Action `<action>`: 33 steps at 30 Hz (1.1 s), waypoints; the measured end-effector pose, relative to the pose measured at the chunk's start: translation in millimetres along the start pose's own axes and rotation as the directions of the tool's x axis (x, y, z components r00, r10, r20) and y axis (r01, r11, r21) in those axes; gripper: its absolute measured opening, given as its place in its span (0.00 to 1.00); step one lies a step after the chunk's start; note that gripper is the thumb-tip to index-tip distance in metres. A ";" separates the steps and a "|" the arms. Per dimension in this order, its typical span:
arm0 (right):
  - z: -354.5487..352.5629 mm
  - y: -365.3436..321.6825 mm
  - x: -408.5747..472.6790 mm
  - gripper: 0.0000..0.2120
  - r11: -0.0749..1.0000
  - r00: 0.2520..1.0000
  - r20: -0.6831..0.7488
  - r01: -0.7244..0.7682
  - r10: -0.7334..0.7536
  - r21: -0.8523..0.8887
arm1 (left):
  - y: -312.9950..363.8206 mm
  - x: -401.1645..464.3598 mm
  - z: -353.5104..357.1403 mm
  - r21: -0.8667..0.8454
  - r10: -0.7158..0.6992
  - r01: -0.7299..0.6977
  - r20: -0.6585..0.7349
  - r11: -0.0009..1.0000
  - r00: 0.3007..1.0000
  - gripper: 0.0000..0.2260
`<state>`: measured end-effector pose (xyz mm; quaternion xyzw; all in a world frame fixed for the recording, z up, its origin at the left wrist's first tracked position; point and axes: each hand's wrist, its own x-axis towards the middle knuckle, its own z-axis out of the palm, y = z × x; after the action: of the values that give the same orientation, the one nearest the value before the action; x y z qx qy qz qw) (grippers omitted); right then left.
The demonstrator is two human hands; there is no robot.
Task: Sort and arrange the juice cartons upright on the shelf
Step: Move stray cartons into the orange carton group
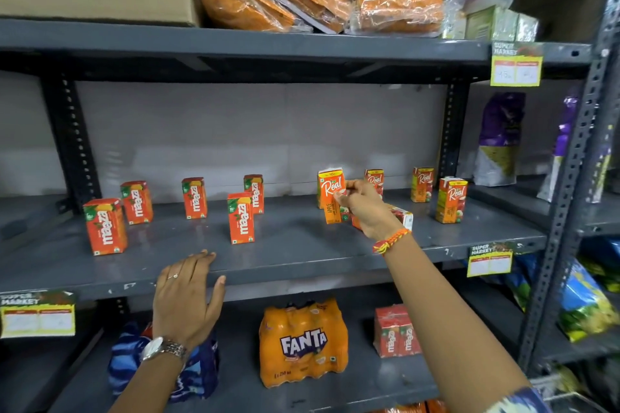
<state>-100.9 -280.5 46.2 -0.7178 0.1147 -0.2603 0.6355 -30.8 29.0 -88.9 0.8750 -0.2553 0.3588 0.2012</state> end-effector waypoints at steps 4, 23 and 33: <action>7.8 6.7 18.9 0.10 0.984 1.000 -0.003 -0.020 0.019 -0.177 | -3.8 4.3 -4.4 0.009 -0.013 0.013 0.001 1.000 1.000 0.22; -31.2 19.3 6.8 0.15 0.765 0.969 -0.134 0.076 -0.209 -0.640 | 4.7 0.6 -2.5 0.015 -0.023 0.023 0.039 1.000 0.999 0.23; -50.8 17.8 4.1 0.19 0.194 0.969 -0.114 -0.071 -0.218 -0.978 | 5.1 1.1 -1.8 0.023 -0.035 0.034 0.043 0.999 0.998 0.23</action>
<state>-120.9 -328.8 32.7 -0.9266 0.2906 -0.2387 0.0058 -34.2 25.6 -86.1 0.8890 -0.2404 0.3393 0.1919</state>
